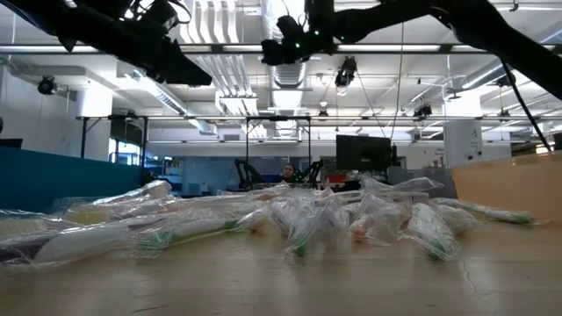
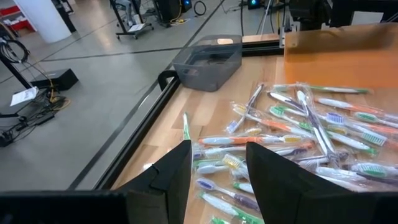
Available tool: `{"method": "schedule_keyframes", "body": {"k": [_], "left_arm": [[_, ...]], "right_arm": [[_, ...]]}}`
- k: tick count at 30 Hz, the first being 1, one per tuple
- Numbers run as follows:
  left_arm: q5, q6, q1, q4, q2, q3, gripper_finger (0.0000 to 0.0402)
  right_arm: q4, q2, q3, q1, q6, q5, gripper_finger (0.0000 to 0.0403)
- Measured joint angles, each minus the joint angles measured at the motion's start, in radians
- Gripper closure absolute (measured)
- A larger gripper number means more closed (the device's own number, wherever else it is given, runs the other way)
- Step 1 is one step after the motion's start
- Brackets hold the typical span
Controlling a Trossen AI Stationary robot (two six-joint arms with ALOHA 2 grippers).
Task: Pick & Place Toothbrushes
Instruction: Put the green toothbrush into the black bin
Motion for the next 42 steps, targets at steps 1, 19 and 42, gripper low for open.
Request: {"method": "schedule_keyframes", "body": {"k": [1, 19, 42], "left_arm": [[0.0, 0.0, 0.0, 0.0, -0.001, 0.0, 0.0243], [0.0, 0.016, 0.0, 0.0, 0.001, 0.0, 0.0243], [0.0, 0.018, 0.0, -0.001, 0.002, 0.0, 0.0243]], "right_arm": [[-0.045, -0.007, -0.006, -0.009, 0.026, -0.001, 0.0301], [-1.018, -0.038, -0.046, -0.003, 0.018, -0.119, 0.0373], [-0.859, -0.646, -0.732, 0.057, 0.121, -0.186, 0.0394]]}}
